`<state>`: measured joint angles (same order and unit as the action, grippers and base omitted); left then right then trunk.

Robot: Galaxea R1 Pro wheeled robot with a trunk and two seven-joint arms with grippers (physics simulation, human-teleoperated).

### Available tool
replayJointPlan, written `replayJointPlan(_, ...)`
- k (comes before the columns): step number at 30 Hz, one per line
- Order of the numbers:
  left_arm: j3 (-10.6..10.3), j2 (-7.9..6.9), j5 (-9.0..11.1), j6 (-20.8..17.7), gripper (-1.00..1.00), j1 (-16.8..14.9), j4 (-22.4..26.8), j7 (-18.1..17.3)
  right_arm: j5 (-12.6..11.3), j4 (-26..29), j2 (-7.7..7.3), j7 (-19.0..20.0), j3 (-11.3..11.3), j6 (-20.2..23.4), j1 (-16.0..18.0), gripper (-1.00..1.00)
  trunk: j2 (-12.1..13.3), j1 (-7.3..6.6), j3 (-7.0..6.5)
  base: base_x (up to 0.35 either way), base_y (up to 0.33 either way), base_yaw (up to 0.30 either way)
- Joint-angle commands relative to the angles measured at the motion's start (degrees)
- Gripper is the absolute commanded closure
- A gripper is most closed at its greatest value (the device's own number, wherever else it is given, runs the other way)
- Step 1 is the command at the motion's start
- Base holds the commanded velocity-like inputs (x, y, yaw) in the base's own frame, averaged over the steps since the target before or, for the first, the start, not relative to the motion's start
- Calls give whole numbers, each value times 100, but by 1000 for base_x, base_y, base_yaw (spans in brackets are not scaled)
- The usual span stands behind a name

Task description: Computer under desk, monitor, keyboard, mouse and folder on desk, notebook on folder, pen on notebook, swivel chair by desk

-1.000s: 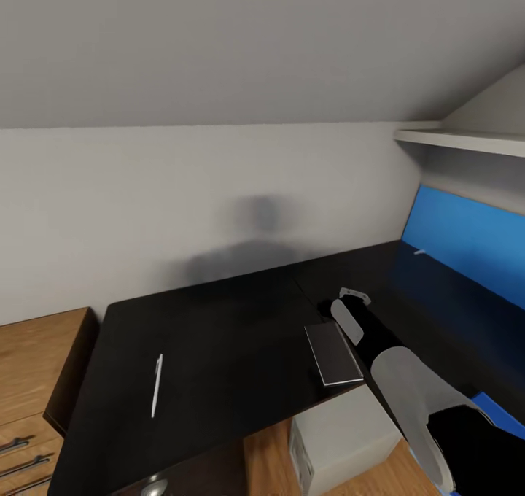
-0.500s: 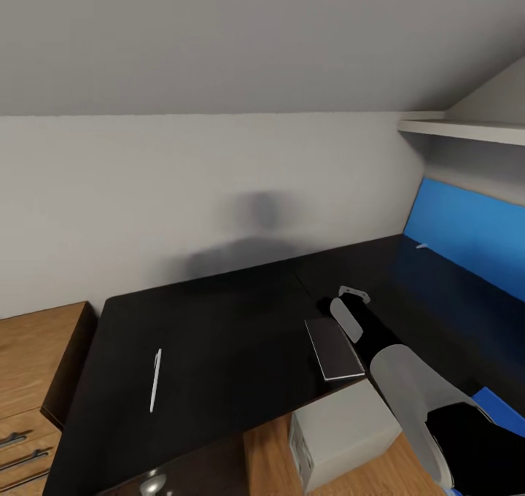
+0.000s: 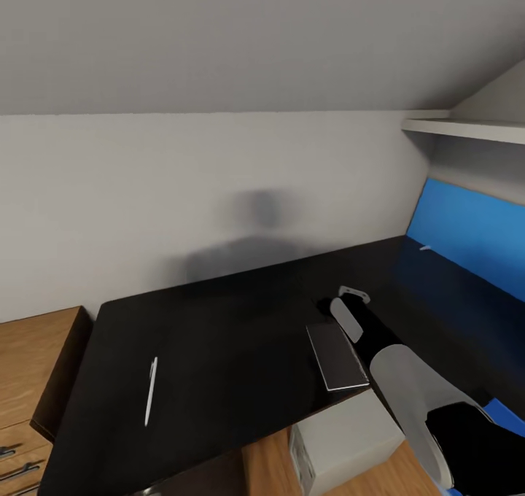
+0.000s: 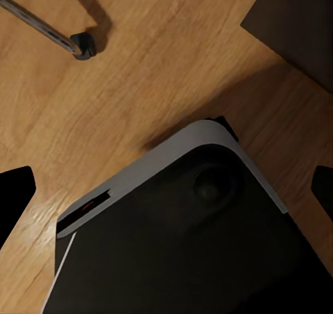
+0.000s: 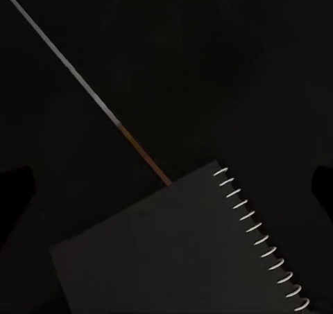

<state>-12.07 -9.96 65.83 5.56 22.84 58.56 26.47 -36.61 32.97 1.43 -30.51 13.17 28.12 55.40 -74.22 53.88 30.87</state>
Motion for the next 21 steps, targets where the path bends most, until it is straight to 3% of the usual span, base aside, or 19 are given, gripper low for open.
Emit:
replayJointPlan(1, -25, -8, 69, 53, -100, 0, 9, 20, -52, 4, -4, -50, 30, 14, 4, -100, -3, 1, 5, 58, 0, 0)
replayJointPlan(5, -10, -7, 101, 52, -100, 1, 9, 15, -60, -6, -3, -53, 29, 19, 5, -100, -3, 1, 6, 34, 0, 0)
replayJointPlan(21, 20, -6, 131, 51, -100, 1, 15, -1, -73, -208, 11, -60, 19, 33, 30, -100, -645, 353, 293, 7, 0, 0)
